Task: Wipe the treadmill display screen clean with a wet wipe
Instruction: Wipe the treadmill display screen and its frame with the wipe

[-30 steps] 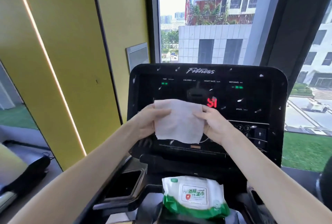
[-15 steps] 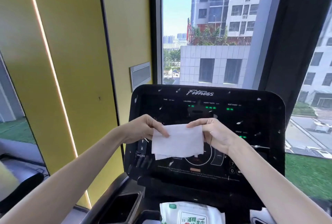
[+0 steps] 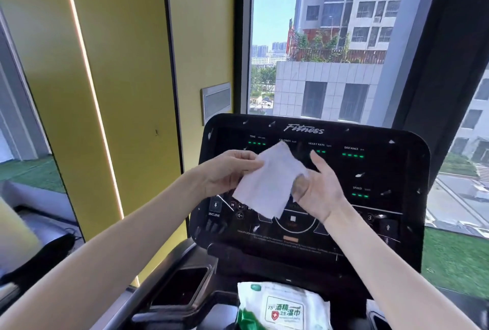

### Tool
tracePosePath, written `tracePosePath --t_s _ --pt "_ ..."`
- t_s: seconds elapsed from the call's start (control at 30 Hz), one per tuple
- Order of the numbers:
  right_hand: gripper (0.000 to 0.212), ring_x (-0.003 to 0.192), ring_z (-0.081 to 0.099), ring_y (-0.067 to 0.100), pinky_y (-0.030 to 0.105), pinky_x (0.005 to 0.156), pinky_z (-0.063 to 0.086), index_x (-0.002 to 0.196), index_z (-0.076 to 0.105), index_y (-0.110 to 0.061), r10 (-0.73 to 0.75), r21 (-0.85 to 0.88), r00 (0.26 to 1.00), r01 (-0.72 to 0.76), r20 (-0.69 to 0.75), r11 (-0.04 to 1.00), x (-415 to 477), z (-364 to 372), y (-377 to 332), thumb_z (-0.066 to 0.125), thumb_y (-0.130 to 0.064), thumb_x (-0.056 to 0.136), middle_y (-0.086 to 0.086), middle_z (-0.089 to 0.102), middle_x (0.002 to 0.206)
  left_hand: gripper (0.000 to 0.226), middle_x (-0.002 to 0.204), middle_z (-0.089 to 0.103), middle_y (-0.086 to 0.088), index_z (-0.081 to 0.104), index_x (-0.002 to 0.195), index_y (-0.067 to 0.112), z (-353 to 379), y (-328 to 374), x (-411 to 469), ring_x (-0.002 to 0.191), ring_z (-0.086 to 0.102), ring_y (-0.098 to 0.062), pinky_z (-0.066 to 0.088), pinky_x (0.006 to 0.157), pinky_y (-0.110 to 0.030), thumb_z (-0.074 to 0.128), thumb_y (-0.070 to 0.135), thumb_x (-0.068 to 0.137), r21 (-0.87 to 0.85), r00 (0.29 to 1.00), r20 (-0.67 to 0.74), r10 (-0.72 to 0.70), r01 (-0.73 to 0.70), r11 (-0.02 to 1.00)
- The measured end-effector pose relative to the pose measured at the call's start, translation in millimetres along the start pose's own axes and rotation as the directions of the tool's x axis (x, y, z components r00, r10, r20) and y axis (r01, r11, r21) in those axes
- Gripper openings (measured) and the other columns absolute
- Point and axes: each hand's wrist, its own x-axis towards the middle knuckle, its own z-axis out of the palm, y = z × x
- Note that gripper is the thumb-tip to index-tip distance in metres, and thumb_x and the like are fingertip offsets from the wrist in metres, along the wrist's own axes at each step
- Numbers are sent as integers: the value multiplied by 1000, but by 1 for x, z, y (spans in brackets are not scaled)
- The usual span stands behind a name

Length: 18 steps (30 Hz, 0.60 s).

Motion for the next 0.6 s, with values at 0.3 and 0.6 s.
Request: tracePosePath --t_s 0.3,0.6 --pt "34 77 69 22 32 67 58 110 61 1 17 -302 999 -31 -49 953 7 8 23 47 -27 96 13 72 90 15 83 67 -5 61 100 6 -7 -17 -3 67 65 -15 53 55 -27 64 11 86 29 932 -359 -52 67 997" --pt "20 75 69 18 29 62 56 94 69 0 -193 -574 974 225 117 788 8 11 21 55 9 84 9 73 84 20 80 71 -6 73 71 9 -21 -20 -25 76 68 -20 56 64 -28 61 -5 81 88 958 -213 193 -178 980"
